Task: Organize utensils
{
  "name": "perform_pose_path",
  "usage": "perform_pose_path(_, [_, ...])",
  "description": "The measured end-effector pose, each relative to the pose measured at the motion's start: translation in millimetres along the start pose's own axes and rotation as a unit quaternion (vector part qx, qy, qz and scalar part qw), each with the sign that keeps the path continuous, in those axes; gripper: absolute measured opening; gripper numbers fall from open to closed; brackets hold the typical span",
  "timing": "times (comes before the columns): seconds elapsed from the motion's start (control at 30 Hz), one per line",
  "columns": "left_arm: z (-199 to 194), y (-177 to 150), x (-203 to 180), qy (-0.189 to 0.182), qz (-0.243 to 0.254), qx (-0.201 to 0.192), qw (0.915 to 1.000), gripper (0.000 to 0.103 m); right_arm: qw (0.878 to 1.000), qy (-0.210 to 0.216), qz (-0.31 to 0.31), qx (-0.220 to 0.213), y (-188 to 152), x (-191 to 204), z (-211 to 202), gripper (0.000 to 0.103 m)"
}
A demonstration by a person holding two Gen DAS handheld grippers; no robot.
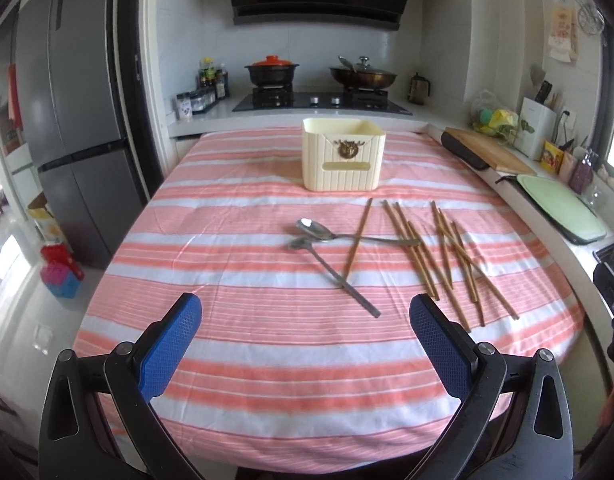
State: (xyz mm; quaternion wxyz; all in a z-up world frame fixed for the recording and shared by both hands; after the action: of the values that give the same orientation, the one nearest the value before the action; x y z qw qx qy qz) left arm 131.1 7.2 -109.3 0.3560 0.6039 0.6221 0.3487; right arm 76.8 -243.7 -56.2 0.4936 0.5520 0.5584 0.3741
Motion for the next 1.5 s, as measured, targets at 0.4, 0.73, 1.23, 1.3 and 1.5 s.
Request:
perform_pose_path(0.4, [170.9,-12.3,0.6,0.037,-0.040,0.113,0.9921,0.103,0.997,0.006,0.000,0.082,-47.4,-4.3,55.5,0.103])
perform_pose_path(0.73, [229.2,-46.8,6.8,0.094,-0.026,0.174,0.9800,0.102,0.993,0.015,0.008,0.116,-63.1,-8.9,88.1,0.103])
perform_pose_path(1.23, [196.8,-45.1,59.1,0.094,-0.042,0.170,0.9801,0.102,0.991,0.021,0.007,0.128,-66.2,-0.6,109.7,0.103])
perform_pose_path(1.3, [195.4,-46.9,63.1,0.092,-0.052,0.171,0.9796,0.102,0.991,0.022,0.008,0.133,-68.3,-1.6,111.8,0.103])
perform_pose_path(1.5, [187.6,-55.6,49.3,0.080,-0.069,0.172,0.9795,0.102,0.990,0.002,-0.023,0.138,-76.1,-32.5,132.4,0.103])
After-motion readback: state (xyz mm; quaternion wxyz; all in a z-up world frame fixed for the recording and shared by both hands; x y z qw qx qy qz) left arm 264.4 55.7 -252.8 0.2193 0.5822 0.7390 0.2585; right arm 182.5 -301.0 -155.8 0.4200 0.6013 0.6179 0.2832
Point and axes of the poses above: each gripper's, at about its wrist camera, not at the fingertips, and z roughly the way its jaws point, x to its left, y to its top, the point moved 8 cm from there along z, roughly the way its jaws point, and after that the axes turned 9 degrees about -x, right-handed, at the moved point
